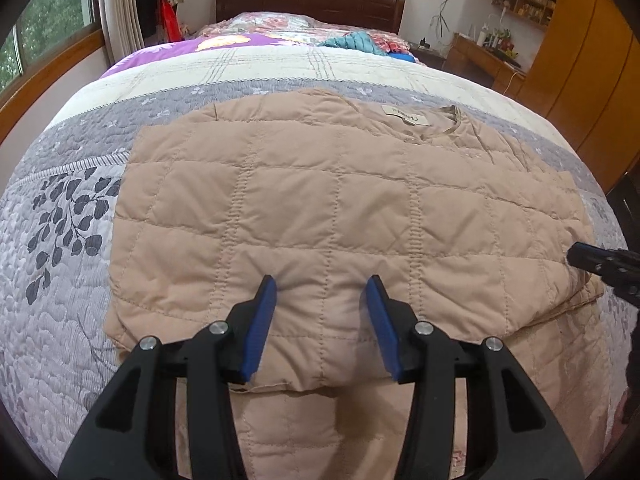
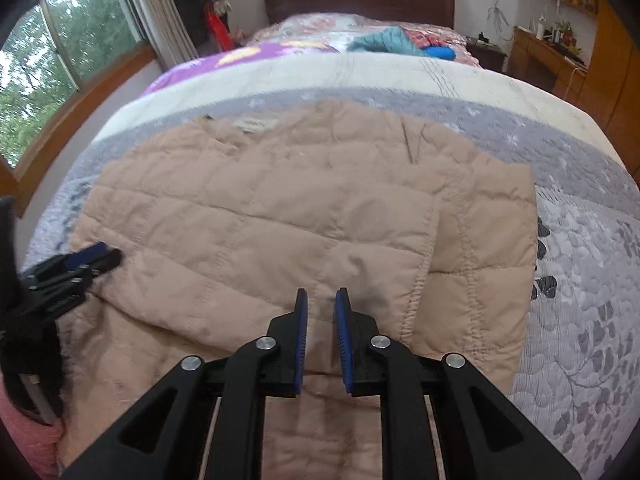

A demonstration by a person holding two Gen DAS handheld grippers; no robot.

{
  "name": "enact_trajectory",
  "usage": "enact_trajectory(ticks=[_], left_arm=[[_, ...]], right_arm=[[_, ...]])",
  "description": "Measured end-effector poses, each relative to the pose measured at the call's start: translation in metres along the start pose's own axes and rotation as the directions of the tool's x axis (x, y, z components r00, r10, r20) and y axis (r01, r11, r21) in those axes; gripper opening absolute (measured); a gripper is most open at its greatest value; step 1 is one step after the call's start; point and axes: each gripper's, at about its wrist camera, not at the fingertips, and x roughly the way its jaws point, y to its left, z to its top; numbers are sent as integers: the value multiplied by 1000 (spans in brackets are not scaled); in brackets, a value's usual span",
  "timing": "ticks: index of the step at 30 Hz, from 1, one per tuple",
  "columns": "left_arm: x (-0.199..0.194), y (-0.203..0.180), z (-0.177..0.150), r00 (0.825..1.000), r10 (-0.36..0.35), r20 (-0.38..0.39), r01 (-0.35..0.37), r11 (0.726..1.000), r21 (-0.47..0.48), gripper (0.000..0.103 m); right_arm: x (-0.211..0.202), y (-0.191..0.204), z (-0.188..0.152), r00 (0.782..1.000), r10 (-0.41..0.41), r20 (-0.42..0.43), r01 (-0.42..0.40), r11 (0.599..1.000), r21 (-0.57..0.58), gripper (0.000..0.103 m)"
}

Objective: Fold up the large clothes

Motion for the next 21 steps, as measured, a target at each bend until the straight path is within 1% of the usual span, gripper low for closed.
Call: enact_trajectory(ticks=[4,8,12,14,15,16,18,19,20,21], left_arm=[[3,-2,-1,1000,11,3,-12,1000,13,48],[5,-2,-2,1000,9,4,-10,1000,11,48],[7,-1,-2,1000,15,3,-15,1000,10,48],[5,-1,-2,1000,16,2,-16,1000,8,48],[1,0,-2,1000,12,-4,-12,1000,0,47],[-6,3,-2,1000,2,-10,-2,1000,-13,47],[-27,10,-8,1000,-24,0,24,1000,-17,47],[-38,13,-12,1000,-24,9,24,1000,-4,48],[-48,17,-16,1000,-17,18,17,1000,9,48],[-66,25,-27,1000,4,31,-5,1000,26,51]], right_arm=[[15,-11,-6,999,43,-28,-42,999,34,13],[26,-17,-11,997,73,-26,-72,996,47,13],[26,-15,-12,997,70,-23,-69,997,42,13],[20,-17,-11,996,89,-22,-88,994,58,14],[16,-18,-9,994,103,-19,-101,993,68,15],[9,-21,-10,991,132,-11,-131,988,81,19],[-17,-27,-16,970,240,32,-242,966,94,21],[-34,-29,-22,962,268,54,-271,959,79,25],[-49,-31,-29,960,269,74,-273,960,57,32],[-62,-33,-37,961,261,89,-265,964,35,37]])
